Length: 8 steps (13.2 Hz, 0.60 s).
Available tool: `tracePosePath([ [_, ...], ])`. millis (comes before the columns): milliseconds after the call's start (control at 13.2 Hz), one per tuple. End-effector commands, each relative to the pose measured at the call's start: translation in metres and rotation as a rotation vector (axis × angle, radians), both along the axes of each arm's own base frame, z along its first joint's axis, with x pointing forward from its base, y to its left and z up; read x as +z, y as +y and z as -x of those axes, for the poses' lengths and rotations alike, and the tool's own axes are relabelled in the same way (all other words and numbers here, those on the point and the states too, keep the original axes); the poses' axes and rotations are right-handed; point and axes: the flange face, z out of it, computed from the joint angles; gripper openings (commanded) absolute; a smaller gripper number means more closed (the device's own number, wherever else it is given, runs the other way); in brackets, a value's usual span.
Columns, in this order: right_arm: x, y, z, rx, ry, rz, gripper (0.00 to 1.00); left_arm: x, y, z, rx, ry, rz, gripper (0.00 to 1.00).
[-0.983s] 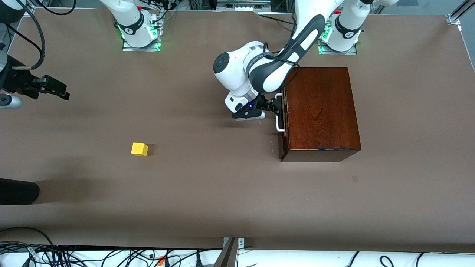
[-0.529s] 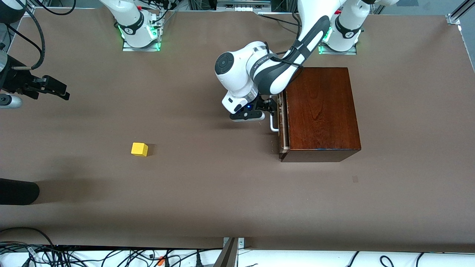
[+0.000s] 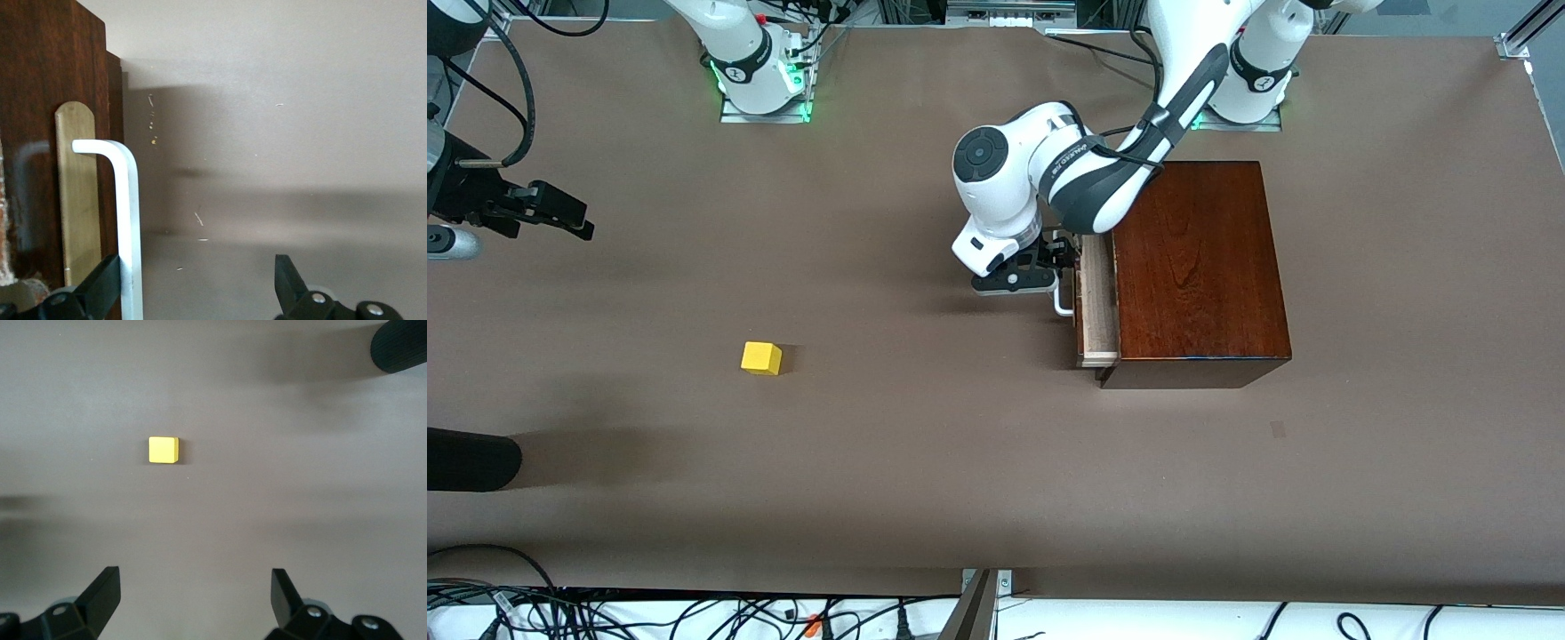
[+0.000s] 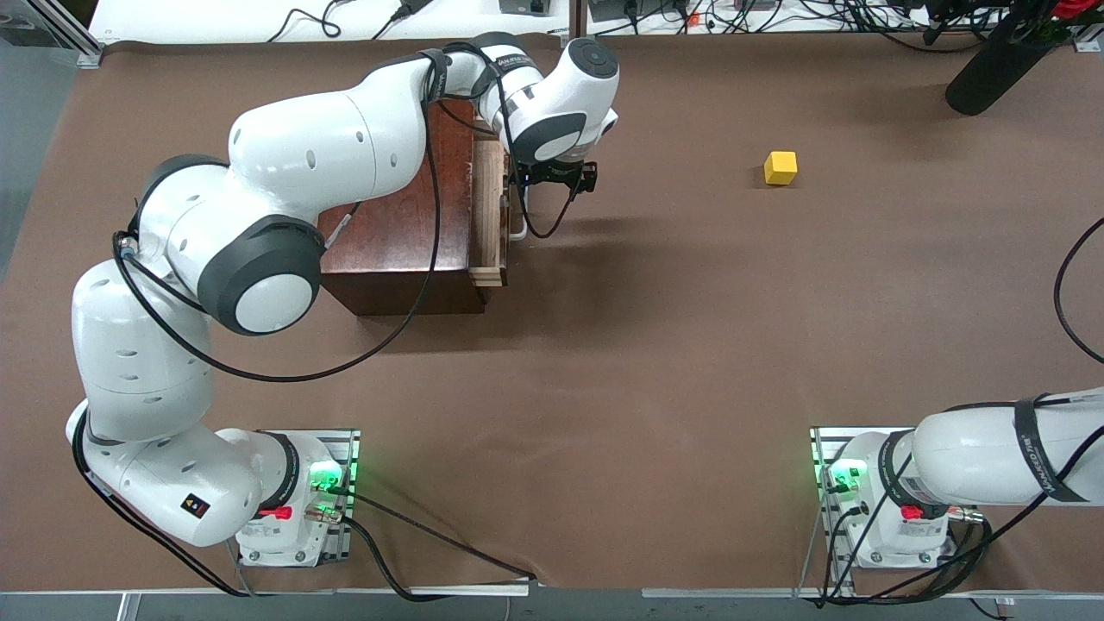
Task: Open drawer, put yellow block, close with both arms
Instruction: 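Pull the drawer out of the cabinet with the left gripper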
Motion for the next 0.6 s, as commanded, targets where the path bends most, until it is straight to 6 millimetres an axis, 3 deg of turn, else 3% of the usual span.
tracePosePath([
  [0,0.004,-0.0018,0.0,0.006,0.004,0.001,1.0,-0.0018,-0.0252,0.0028,0.007,-0.004,0.114,1.0],
  [529,0.004,-0.0018,0.0,0.006,0.004,0.001,1.0,0.0052,-0.0279,0.0006,0.015,-0.006,0.132,1.0],
])
